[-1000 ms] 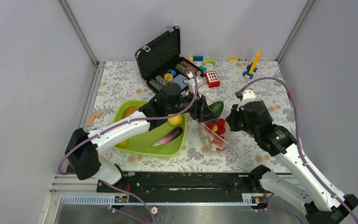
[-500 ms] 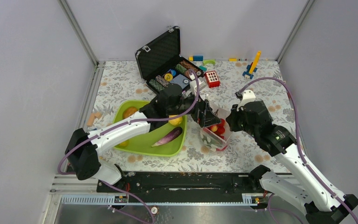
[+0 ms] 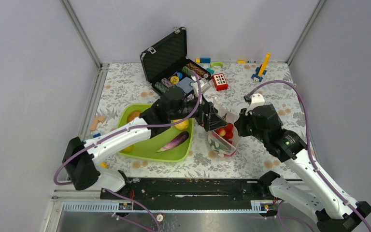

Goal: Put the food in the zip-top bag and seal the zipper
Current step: Pick up the fake vegetable from the bin.

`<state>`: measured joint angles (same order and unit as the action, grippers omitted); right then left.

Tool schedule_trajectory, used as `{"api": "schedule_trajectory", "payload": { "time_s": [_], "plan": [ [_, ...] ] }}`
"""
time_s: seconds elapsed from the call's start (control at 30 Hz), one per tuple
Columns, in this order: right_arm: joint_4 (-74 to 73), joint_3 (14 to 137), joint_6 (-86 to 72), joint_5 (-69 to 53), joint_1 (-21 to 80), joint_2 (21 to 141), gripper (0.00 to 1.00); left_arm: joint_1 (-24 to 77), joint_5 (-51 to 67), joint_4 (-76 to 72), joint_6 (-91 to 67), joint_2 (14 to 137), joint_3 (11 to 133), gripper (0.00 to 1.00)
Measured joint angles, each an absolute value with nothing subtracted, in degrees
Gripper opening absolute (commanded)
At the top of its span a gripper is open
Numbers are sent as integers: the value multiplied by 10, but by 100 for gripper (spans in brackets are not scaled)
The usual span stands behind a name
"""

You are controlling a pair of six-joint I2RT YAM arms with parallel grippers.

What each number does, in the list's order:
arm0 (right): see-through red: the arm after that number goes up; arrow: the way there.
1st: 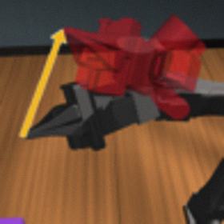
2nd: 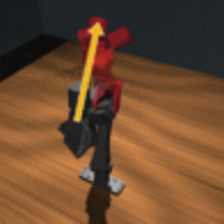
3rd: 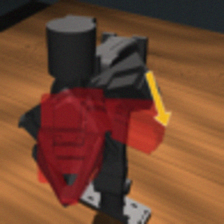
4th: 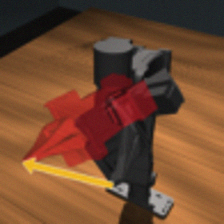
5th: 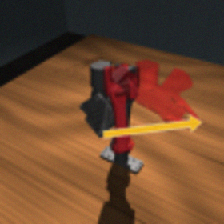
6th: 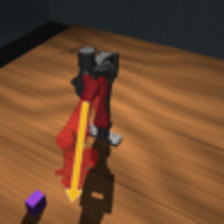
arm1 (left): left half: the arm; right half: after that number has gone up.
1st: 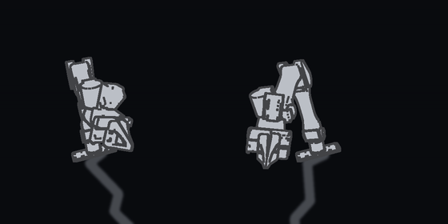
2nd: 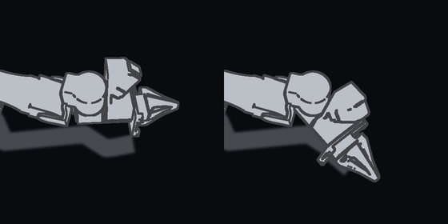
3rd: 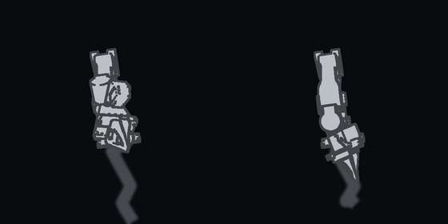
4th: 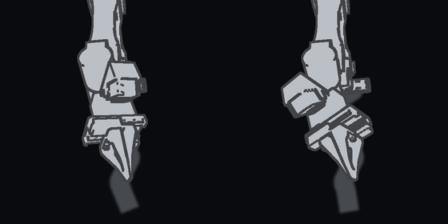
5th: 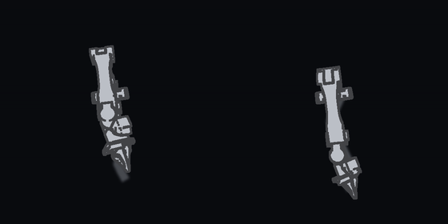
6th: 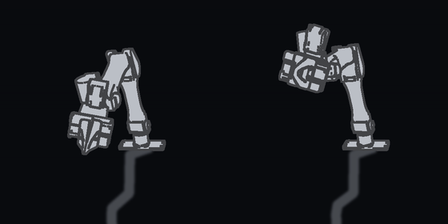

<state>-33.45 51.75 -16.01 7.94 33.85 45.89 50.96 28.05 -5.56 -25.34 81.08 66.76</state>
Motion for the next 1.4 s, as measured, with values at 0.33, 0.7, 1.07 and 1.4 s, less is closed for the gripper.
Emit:
{"api": "schedule_trajectory", "payload": {
  "time_s": [0.33,0.7,1.07,1.4],
  "plan": [
    [-335,514,-158,85,338,452,3,510,121,37,-237,657,574,99],
    [-334,514,-157,85,338,462,3,510,-32,149,-249,586,476,99],
    [-334,514,-156,93,338,462,3,427,-51,182,-284,576,407,99],
    [-334,514,-151,94,338,463,3,407,-29,206,-289,661,407,99]
  ]
}}
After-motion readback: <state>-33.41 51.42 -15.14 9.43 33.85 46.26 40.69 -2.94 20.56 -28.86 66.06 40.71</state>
